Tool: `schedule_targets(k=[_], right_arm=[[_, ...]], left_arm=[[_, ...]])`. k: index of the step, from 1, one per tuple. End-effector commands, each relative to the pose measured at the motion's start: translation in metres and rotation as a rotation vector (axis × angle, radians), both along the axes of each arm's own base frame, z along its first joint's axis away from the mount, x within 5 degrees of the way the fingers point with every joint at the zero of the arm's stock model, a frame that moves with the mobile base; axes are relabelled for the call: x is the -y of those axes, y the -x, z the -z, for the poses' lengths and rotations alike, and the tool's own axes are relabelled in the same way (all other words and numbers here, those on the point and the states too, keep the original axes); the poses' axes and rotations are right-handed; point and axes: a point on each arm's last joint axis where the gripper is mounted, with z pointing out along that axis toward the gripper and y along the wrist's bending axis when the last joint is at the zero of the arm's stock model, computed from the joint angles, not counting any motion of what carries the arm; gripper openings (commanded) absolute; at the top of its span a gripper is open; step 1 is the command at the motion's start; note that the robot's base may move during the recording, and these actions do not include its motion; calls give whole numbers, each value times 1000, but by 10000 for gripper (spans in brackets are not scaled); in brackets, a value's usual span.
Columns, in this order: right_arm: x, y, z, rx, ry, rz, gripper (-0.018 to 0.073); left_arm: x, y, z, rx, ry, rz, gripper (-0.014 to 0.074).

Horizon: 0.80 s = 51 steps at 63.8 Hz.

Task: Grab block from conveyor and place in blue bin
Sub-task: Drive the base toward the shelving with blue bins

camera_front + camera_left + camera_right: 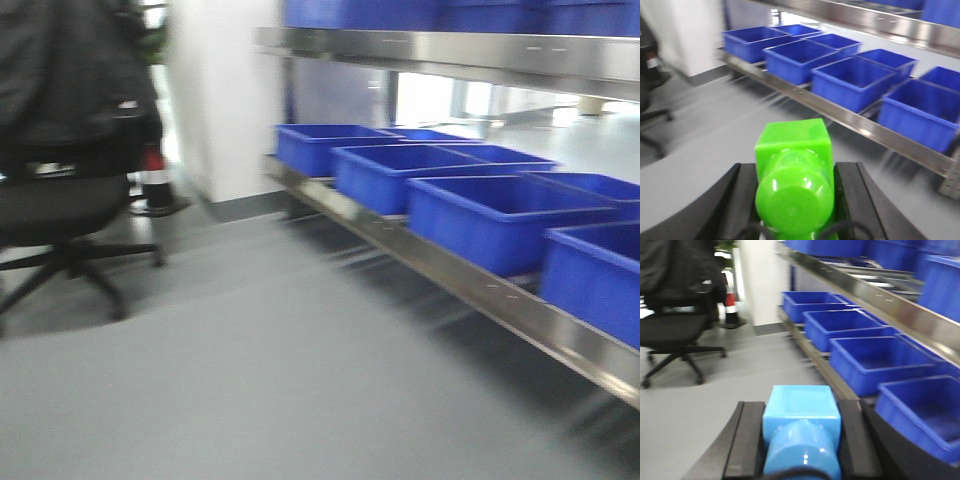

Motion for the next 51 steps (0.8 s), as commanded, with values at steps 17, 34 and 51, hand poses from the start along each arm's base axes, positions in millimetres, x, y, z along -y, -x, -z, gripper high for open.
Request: schedule_targets(k=[17, 34, 51], right_arm=[[1, 1, -5, 32, 0, 7, -162], [1, 1, -5, 32, 0, 7, -162], [1, 1, -5, 32, 0, 7, -162]], left_arm=[[1, 1, -3, 23, 18, 7, -111], [1, 1, -3, 23, 18, 7, -111], [1, 1, -3, 23, 18, 7, -111]])
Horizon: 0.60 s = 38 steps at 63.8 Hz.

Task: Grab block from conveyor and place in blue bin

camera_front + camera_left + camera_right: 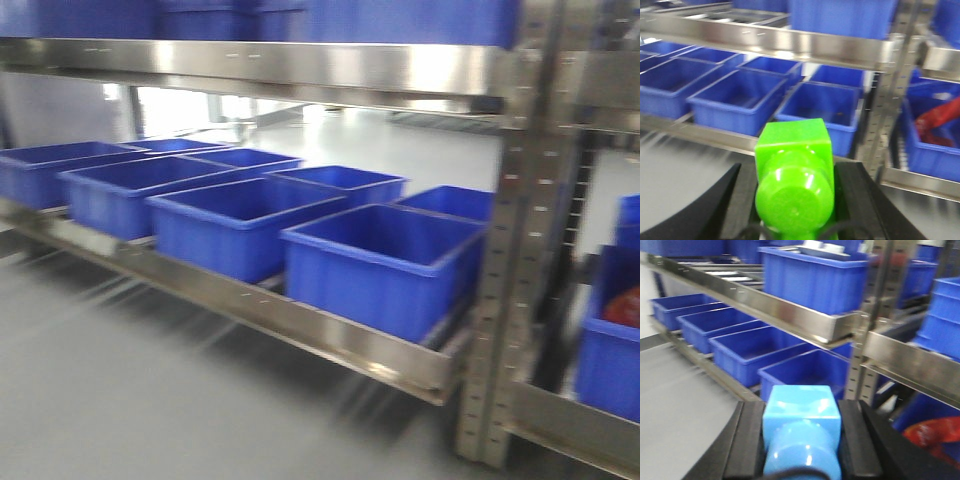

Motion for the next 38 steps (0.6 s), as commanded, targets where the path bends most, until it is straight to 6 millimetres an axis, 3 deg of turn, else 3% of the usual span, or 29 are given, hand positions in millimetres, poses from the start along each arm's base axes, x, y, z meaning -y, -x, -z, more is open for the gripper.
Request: schedule_targets(k=[1, 38], right_arm=[[1, 1, -5, 32, 0, 7, -162], [1, 1, -5, 32, 0, 7, -162]], left_arm=[[1, 1, -3, 23, 18, 7, -111], [2, 1, -3, 23, 18, 21, -111]])
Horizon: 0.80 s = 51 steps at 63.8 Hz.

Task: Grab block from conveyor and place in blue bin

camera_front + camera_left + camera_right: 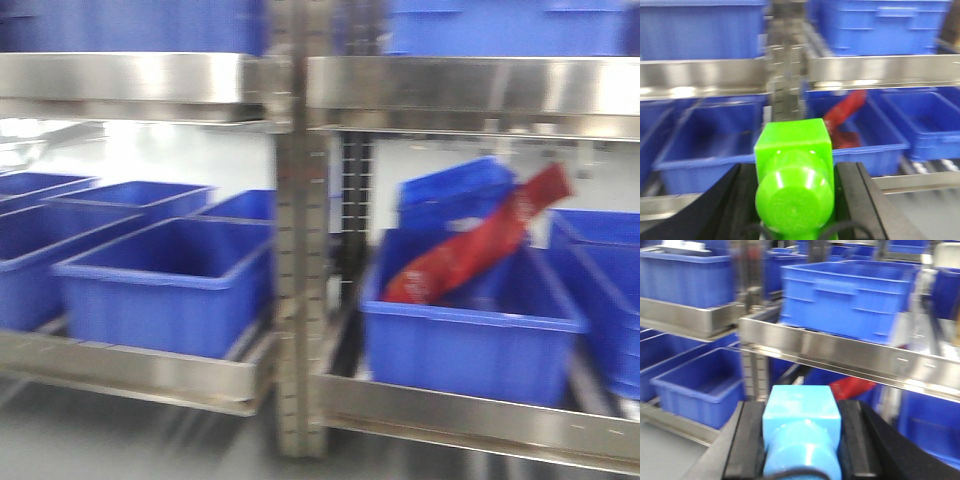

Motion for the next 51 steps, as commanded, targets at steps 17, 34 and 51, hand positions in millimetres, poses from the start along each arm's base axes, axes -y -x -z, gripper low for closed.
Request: schedule_targets(k=[17, 34, 51], right_arm=[[1, 1, -5, 32, 0, 7, -162], [1, 1, -5, 32, 0, 7, -162], [1, 1, -5, 32, 0, 7, -162]], left_arm=[[1, 1, -3, 23, 20, 8, -111], [1, 1, -3, 23, 20, 8, -111], [1, 1, -3, 23, 20, 8, -111]])
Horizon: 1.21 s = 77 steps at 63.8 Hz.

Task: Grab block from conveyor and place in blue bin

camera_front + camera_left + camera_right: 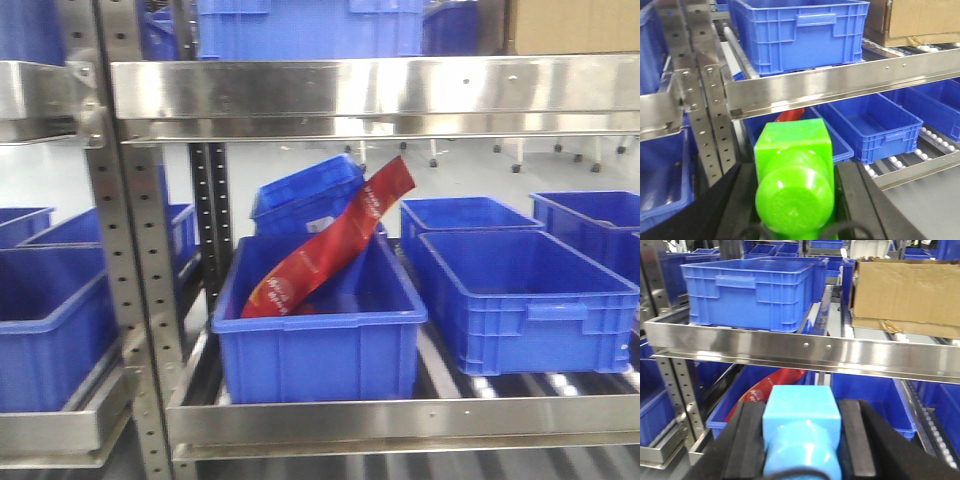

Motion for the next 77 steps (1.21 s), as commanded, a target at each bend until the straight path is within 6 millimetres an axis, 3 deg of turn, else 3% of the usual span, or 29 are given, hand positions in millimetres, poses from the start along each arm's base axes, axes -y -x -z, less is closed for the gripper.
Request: schedule_targets(k=[1, 77], right_arm=[[1, 1, -5, 32, 0, 7, -162], [1, 1, -5, 32, 0, 7, -162]], left_arm=[[1, 1, -3, 23, 20, 6, -111], [1, 1, -3, 23, 20, 6, -111]])
